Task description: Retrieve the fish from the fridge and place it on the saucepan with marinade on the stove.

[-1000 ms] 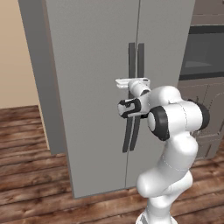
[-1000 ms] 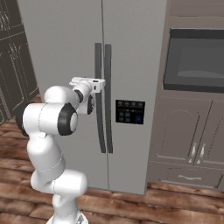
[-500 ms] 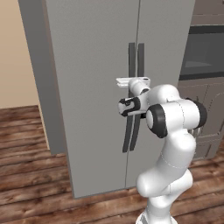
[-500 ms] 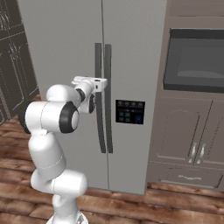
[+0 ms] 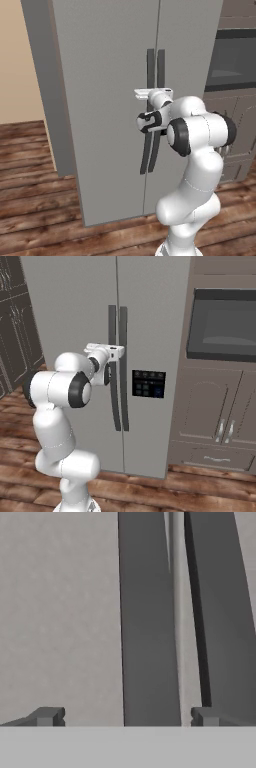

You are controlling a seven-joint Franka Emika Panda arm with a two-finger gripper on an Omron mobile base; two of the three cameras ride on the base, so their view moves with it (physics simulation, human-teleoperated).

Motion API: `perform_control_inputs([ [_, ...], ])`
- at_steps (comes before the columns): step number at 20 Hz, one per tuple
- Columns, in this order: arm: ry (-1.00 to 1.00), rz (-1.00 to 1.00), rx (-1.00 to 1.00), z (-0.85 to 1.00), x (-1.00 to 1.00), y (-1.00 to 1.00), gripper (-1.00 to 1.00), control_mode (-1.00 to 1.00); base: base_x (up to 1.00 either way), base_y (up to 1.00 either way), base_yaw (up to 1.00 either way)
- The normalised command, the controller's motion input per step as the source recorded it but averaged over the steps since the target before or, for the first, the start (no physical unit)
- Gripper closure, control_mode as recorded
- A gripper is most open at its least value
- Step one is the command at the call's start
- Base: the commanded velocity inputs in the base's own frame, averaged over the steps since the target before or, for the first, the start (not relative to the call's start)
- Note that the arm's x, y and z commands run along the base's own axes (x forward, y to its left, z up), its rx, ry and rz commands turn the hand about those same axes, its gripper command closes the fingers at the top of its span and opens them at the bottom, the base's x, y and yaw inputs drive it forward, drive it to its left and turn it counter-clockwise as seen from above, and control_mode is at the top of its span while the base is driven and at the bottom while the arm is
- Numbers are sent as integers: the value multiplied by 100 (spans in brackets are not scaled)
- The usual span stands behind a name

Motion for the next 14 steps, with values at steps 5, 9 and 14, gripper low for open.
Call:
perform_control_inputs([
  [5, 0, 0, 0, -6, 29, 0, -100, -100, 0, 0, 0],
  [9, 0, 0, 0, -1, 25, -4, -100, -100, 0, 0, 0],
  [14, 0, 0, 0, -1, 15, -9, -100, -100, 0, 0, 0],
])
